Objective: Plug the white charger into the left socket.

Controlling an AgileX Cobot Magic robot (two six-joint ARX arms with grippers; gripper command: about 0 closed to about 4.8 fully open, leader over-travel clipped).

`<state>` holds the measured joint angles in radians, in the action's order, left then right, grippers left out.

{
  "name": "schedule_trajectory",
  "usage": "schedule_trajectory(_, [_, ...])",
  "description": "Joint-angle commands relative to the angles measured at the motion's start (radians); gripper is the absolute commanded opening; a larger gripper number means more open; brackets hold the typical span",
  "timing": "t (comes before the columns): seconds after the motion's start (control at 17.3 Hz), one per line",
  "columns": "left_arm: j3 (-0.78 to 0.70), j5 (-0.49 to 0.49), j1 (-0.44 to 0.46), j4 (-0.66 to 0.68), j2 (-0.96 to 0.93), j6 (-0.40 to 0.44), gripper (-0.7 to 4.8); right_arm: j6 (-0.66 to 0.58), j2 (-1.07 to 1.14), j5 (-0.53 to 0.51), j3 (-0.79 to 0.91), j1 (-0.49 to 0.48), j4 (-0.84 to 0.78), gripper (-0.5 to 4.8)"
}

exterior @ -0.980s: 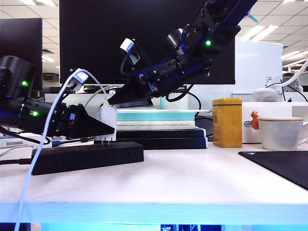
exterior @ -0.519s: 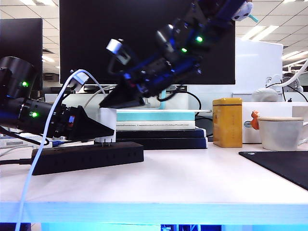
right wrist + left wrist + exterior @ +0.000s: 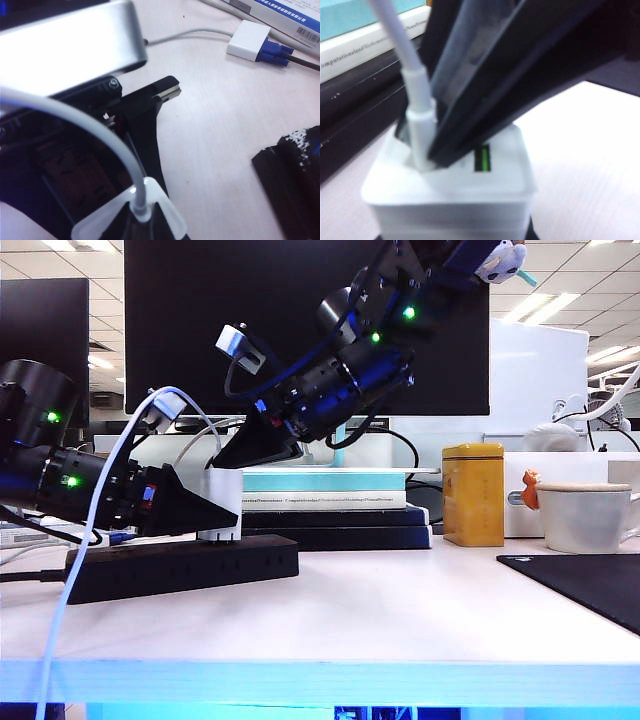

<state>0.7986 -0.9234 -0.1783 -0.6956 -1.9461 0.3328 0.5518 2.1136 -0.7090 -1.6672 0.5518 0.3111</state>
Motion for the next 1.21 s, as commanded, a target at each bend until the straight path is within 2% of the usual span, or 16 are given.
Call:
schedule_trajectory(0.06, [-0.007,0.029,0.000,0.053,-0.005,-0.008,1.30,0.055,0.008,0.063,0.013,0.009,0.138,0.57])
schedule_trajectory(0.29, [-0.007,0.030,0.000,0.074,-0.005,-0.011,1.29,0.060,0.009,0.072,0.013,0.032,0.169,0.57])
schedule_trajectory(0.81, [-0.007,0.029,0.000,0.109,-0.005,-0.011,1.29,0.114,0.015,0.200,0.013,0.088,0.307,0.57])
schedule_trajectory(1.21, [-0.007,0.055,-0.024,0.111,-0.005,-0.007,1.28,0.094,0.016,0.180,0.013,0.087,0.389,0.52])
